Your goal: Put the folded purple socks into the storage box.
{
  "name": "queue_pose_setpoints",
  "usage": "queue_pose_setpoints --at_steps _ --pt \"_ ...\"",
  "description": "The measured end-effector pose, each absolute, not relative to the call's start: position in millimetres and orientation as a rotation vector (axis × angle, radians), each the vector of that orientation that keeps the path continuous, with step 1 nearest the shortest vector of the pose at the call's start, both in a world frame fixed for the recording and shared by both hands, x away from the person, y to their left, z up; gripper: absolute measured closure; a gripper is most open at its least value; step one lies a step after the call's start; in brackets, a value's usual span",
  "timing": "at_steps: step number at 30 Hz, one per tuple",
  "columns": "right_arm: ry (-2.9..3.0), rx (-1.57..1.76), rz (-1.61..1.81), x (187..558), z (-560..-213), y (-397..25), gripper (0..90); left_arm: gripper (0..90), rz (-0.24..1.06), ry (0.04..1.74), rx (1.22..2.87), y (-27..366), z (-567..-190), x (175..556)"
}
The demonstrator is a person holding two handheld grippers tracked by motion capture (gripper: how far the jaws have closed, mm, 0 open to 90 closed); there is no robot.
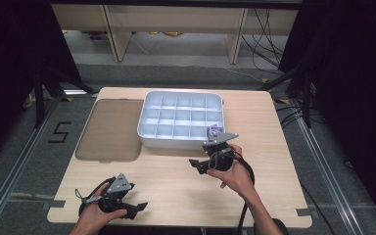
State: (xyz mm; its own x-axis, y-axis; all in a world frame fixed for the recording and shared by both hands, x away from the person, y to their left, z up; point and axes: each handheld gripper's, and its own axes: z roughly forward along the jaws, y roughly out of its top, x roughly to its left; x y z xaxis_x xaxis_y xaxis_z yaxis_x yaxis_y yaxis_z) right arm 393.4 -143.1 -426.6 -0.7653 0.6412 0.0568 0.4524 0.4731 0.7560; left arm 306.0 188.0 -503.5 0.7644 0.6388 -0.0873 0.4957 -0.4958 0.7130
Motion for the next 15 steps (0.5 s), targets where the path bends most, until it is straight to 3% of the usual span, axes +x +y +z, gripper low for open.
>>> queue_pose_setpoints --at_steps 15 --pt "2.523 0.948 1.165 374 -450 -140 27.7 17.2 0.248 0.82 2.21 188 -504 306"
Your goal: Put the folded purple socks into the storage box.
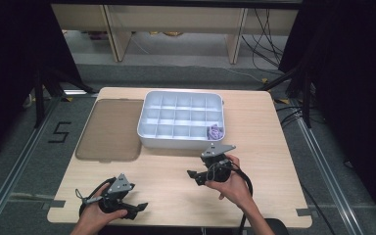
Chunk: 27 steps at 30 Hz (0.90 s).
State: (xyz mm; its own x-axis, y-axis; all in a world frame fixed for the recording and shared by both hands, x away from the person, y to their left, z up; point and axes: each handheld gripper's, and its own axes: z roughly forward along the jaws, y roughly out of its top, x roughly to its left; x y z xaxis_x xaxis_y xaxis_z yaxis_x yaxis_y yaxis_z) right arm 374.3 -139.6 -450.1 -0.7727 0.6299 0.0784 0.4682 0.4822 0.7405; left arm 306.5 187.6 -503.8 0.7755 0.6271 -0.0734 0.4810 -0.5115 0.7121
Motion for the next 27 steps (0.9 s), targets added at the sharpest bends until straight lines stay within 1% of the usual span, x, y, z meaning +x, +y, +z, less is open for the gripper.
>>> queue_pose_setpoints --at_steps 8,11,27 --pt "2.556 0.95 1.146 366 -459 -136 27.6 17.3 0.251 0.821 2.211 187 -504 306" --pt "2.561 0.93 1.156 365 -463 -135 27.3 17.3 0.232 0.837 2.2 186 -504 305" --pt "2.592 0.939 1.155 347 -476 -136 21.1 17.2 0.252 0.821 2.211 188 -504 306"
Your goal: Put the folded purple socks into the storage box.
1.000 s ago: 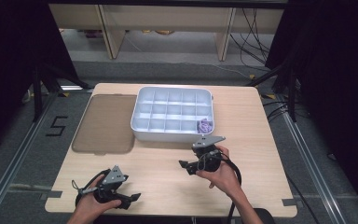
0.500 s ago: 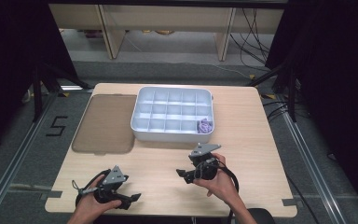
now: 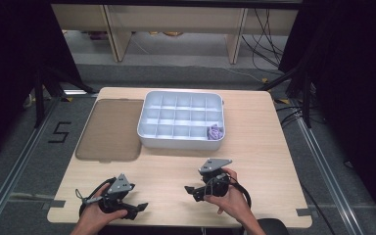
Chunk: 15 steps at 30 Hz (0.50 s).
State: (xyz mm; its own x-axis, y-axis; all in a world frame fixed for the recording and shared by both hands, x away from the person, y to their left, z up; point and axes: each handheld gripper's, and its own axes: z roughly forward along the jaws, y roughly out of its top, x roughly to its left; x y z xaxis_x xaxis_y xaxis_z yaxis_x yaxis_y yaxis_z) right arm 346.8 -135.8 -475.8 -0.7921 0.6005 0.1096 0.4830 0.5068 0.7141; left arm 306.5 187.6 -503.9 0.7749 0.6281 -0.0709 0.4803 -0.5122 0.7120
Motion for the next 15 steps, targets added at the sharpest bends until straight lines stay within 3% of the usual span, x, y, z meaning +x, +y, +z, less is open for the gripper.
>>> queue_pose_setpoints --at_steps 3,15 --pt "2.563 0.973 1.164 343 -482 -136 16.7 17.2 0.25 0.82 2.211 188 -504 306" --pt "2.566 0.992 1.142 333 -490 -142 16.6 17.3 0.231 0.841 2.196 186 -505 305"
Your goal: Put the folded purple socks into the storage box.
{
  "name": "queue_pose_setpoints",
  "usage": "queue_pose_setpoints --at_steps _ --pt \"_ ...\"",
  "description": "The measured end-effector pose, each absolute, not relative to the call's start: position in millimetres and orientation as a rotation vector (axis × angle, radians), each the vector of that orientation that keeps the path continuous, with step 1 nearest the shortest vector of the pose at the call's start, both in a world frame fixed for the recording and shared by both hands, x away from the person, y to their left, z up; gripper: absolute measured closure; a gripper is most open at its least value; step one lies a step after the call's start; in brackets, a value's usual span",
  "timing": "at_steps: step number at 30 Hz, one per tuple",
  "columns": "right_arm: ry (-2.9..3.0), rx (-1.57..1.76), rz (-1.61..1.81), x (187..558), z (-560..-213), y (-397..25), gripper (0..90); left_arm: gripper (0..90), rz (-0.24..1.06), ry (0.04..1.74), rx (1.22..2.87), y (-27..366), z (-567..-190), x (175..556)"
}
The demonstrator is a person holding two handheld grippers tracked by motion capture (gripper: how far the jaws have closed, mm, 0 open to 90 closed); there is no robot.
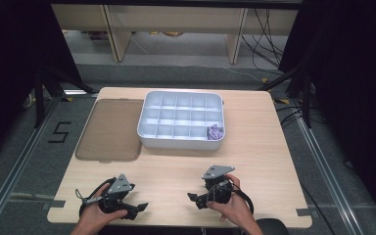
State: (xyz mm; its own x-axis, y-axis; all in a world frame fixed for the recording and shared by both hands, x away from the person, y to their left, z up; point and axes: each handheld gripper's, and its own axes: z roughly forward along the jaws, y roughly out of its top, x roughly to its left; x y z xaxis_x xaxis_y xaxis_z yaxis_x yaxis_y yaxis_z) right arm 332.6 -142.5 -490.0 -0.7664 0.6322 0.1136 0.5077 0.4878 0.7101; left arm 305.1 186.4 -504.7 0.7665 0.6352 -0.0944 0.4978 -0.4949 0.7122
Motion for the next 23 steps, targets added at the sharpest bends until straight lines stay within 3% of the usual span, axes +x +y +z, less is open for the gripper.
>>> queue_pose_setpoints --at_steps 23 --pt "2.594 0.952 1.064 321 -495 -144 16.6 17.3 0.246 0.824 2.215 186 -504 305"
